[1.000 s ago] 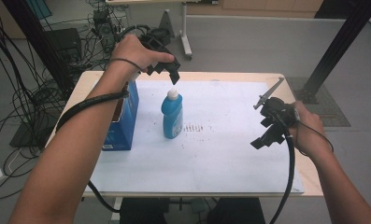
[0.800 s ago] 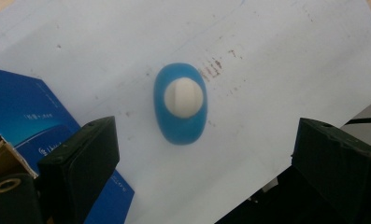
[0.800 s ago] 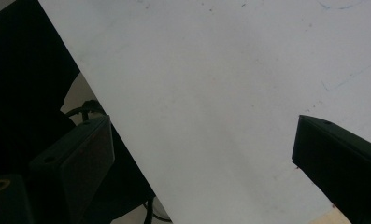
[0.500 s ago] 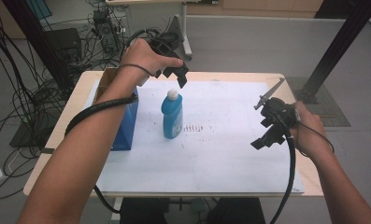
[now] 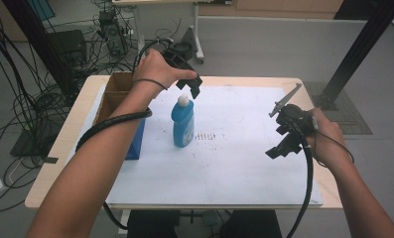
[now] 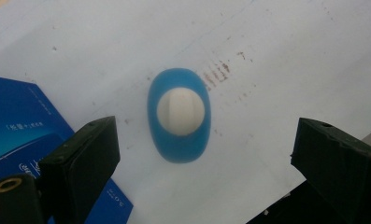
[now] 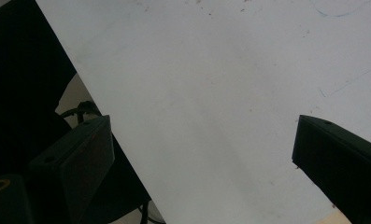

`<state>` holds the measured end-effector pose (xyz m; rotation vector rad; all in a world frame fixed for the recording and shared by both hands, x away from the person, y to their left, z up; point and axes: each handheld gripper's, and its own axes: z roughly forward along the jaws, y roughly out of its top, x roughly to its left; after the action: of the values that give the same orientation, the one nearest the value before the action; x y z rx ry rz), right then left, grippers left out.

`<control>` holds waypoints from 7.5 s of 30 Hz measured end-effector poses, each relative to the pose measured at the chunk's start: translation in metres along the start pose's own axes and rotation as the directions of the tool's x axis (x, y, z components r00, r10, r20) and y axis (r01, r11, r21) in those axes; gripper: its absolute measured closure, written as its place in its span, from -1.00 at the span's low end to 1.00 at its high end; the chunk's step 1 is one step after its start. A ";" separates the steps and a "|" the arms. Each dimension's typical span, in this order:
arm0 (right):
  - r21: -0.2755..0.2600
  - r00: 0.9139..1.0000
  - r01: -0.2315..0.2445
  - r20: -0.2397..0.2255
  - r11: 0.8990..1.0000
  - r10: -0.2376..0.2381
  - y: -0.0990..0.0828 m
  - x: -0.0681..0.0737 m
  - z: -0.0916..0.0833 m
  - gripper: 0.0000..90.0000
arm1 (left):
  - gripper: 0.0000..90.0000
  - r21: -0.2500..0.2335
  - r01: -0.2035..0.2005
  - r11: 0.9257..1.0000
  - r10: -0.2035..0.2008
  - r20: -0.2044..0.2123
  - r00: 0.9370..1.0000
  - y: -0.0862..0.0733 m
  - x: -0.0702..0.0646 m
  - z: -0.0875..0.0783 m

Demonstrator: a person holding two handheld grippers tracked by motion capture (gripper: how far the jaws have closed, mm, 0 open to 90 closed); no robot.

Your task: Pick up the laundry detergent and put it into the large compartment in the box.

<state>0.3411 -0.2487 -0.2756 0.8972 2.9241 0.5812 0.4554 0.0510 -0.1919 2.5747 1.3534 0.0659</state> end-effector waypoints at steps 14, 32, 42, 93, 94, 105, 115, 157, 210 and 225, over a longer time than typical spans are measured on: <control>0.002 1.000 -0.009 0.010 1.000 0.009 -0.001 -0.001 0.001 -0.90 | -0.82 -0.006 0.013 1.000 -0.013 -0.004 1.000 -0.001 0.005 0.017; 0.013 1.000 -0.005 0.001 1.000 0.005 0.000 -0.002 0.008 -0.89 | -0.82 -0.014 0.035 0.999 -0.035 0.002 0.999 -0.003 0.012 0.039; 0.017 1.000 -0.010 -0.002 1.000 0.010 -0.001 -0.003 0.010 -0.89 | -0.82 -0.011 0.049 0.999 -0.049 0.003 0.999 -0.006 0.015 0.053; 0.022 1.000 -0.021 -0.016 1.000 0.021 -0.005 -0.003 0.019 -0.89 | -0.80 -0.041 0.075 0.996 -0.077 -0.050 0.996 -0.018 0.011 0.100; 0.022 1.000 -0.021 -0.016 1.000 0.021 -0.005 -0.003 0.019 -0.89 | -0.80 -0.040 0.075 0.996 -0.077 -0.049 0.996 -0.018 0.011 0.100; 0.026 1.000 -0.019 -0.012 0.999 0.020 -0.004 -0.003 0.018 -0.89 | -0.80 -0.048 0.084 0.995 -0.085 -0.025 0.996 -0.018 0.011 0.098; 0.025 1.000 -0.020 -0.010 0.999 0.020 -0.005 -0.003 0.017 -0.89 | -0.80 -0.052 0.084 0.995 -0.086 -0.034 0.996 -0.019 0.012 0.096; 0.027 1.000 -0.017 -0.006 1.000 0.017 -0.005 -0.002 0.016 -0.89 | -0.80 -0.059 0.088 0.994 -0.089 -0.020 0.996 -0.019 0.011 0.093; 0.029 1.000 -0.008 -0.006 1.000 0.008 -0.004 -0.001 0.016 -0.88 | -0.71 -0.064 0.095 0.993 -0.098 -0.048 0.994 -0.017 0.012 0.090; 0.031 1.000 -0.009 -0.009 0.999 0.009 -0.004 -0.002 0.017 -0.88 | -0.54 -0.050 0.088 0.995 -0.091 -0.052 0.995 -0.017 0.011 0.093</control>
<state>0.3428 -0.2472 -0.2932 0.9134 2.9471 0.5432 0.4613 0.0522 -0.2865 2.4870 1.4666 0.1515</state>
